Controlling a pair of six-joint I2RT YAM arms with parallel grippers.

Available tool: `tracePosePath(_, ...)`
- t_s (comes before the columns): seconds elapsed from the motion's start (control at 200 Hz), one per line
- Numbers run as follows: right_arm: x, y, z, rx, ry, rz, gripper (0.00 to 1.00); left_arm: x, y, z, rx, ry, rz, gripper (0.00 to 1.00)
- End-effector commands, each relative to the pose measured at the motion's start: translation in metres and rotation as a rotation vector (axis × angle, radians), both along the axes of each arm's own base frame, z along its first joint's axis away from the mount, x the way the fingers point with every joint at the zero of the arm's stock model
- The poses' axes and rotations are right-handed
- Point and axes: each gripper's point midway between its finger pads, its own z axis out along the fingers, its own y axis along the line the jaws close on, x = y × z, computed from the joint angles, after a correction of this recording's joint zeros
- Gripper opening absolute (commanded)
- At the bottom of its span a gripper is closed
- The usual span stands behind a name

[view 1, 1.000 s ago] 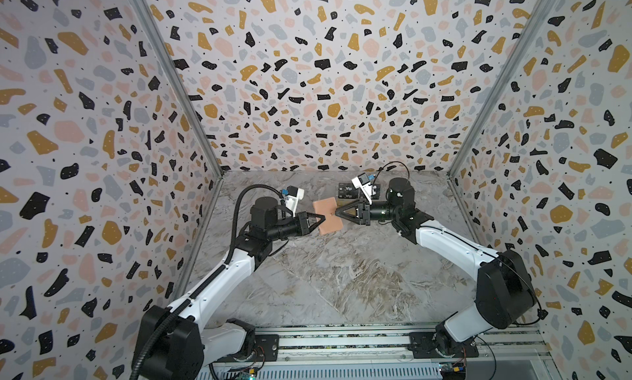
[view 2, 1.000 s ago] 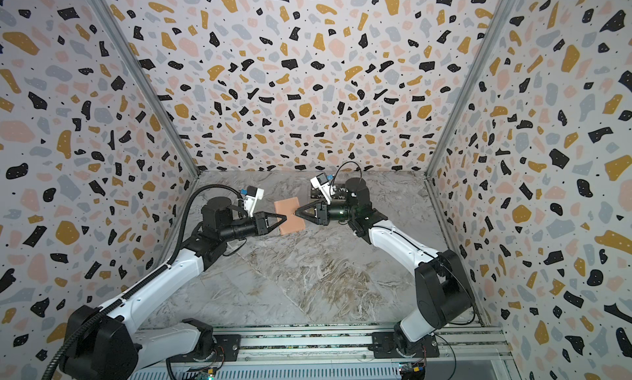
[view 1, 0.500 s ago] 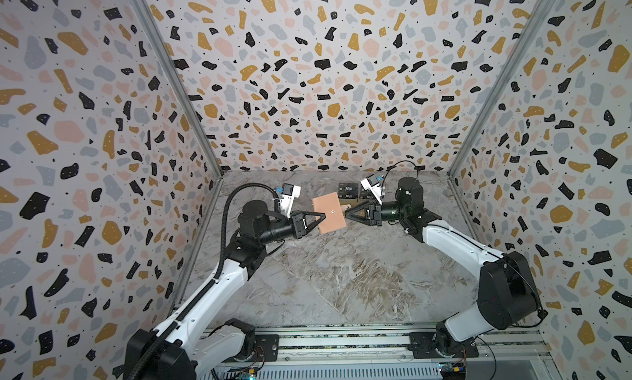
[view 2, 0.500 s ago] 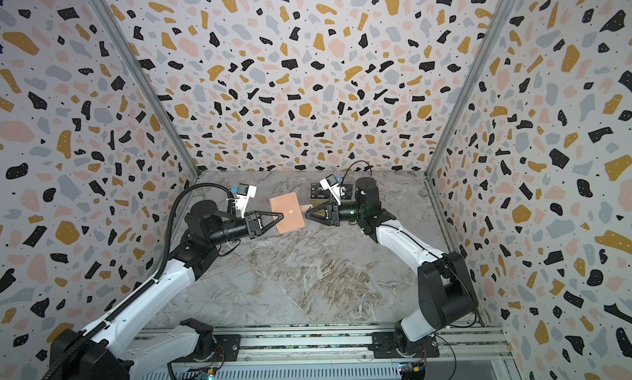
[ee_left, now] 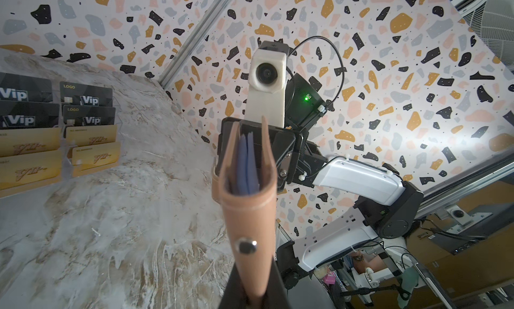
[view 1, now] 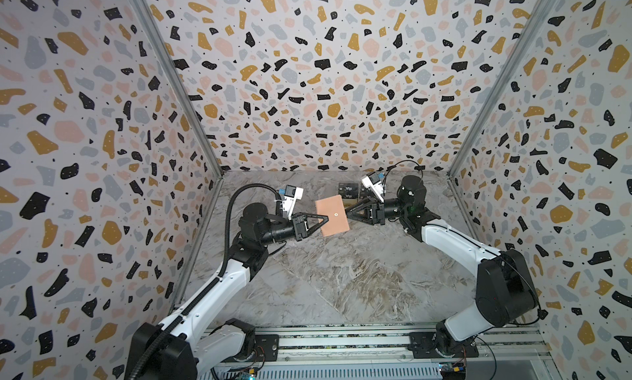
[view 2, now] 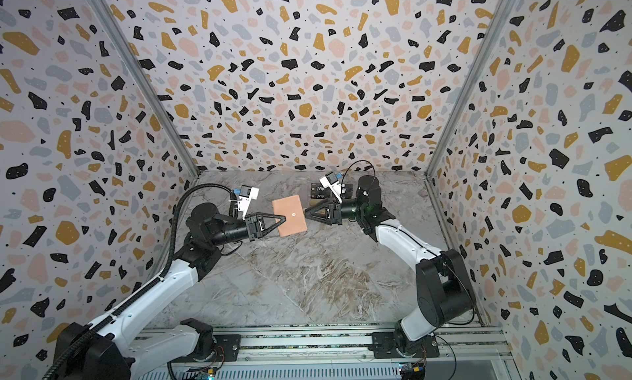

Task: Put the credit cards into the card holder

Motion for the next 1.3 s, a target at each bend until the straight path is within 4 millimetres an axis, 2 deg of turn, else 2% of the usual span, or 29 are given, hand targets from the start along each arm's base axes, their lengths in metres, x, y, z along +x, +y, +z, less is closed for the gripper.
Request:
tracePosePath(0.0,-0.002,-0.001,0.011,0.024,-0.044,0.03,0.41,-0.012,-0.003,0.019,-0.038,-0.087,-0.045,0.0)
tracePosePath(0.17,-0.01,0.002,0.008,0.038,-0.051,0.071,0.46,-0.013,-0.007,0.013,-0.029,-0.074,-0.065,0.0)
tracePosePath(0.41,-0.015,0.002,0.006,0.051,-0.037,0.109,0.44,-0.009,-0.011,0.006,-0.019,-0.061,-0.071,0.0)
tracePosePath(0.666,-0.022,0.012,-0.001,0.047,-0.015,0.155,0.42,-0.01,-0.011,0.002,-0.014,-0.059,-0.08,0.0)
tracePosePath(0.801,-0.023,0.011,-0.002,0.052,0.002,0.16,0.36,-0.011,-0.012,0.0,-0.011,-0.058,-0.085,0.0)
tracePosePath(1.186,-0.026,0.007,-0.001,0.085,0.018,0.174,0.08,-0.001,-0.014,-0.013,0.032,-0.032,-0.075,0.0)
tracePosePath(1.221,-0.026,0.007,-0.001,0.087,0.02,0.172,0.07,0.001,-0.015,-0.013,0.036,-0.029,-0.073,0.04)
tracePosePath(1.297,-0.025,0.007,-0.004,0.087,0.03,0.165,0.03,0.006,-0.015,-0.014,0.053,-0.022,-0.061,0.24)
